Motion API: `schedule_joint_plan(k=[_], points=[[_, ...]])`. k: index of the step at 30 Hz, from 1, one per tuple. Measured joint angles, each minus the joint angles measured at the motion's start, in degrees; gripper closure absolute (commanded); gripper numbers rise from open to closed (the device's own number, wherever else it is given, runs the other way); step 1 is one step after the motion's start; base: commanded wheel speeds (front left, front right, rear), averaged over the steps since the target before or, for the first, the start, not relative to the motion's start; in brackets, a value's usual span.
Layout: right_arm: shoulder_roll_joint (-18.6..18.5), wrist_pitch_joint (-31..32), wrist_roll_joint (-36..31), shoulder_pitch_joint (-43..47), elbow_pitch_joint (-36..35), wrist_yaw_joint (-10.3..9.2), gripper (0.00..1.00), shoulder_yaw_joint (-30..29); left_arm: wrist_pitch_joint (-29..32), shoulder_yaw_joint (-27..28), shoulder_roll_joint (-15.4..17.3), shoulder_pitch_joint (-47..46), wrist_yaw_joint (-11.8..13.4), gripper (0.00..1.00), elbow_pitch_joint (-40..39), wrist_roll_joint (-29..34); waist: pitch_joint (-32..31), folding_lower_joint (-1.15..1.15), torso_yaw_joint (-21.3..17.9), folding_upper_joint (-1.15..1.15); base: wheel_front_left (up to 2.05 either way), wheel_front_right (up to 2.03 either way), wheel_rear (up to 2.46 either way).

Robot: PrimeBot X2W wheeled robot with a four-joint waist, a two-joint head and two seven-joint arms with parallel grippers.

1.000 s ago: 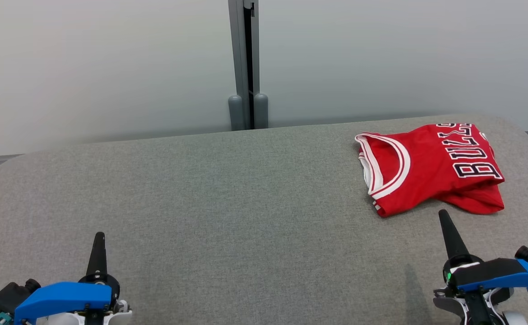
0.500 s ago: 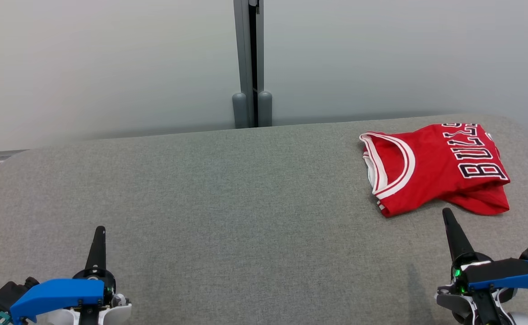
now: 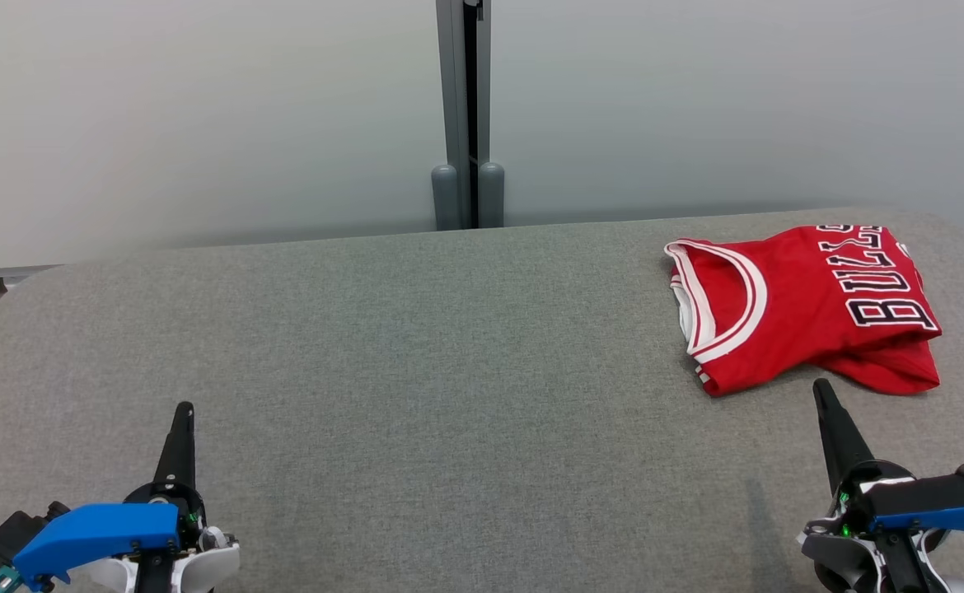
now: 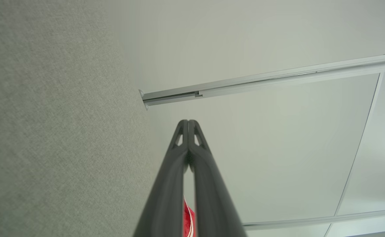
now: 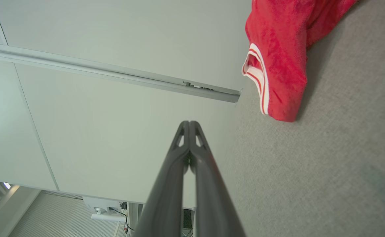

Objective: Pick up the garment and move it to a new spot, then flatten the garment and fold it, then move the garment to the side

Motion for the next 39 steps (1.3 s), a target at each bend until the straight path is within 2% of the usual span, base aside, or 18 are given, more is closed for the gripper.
schedule_joint_plan(k=[27,39], points=[[0.4,2.8,10.7,0.6,-1.8,0.0,1.0,-1.6,2.8,1.2,-0.8,-0.7,-0.1,1.0,-1.7,-9.2,0.7,0.0,1.2,0.0,0.0,0.0,0.0],[0.4,2.9,11.0,0.6,-1.8,0.0,1.0,-1.7,2.8,1.3,-0.8,-0.8,-0.1,1.0,-1.8,-9.5,0.7,0.0,1.3,0.0,0.0,0.0,0.0]])
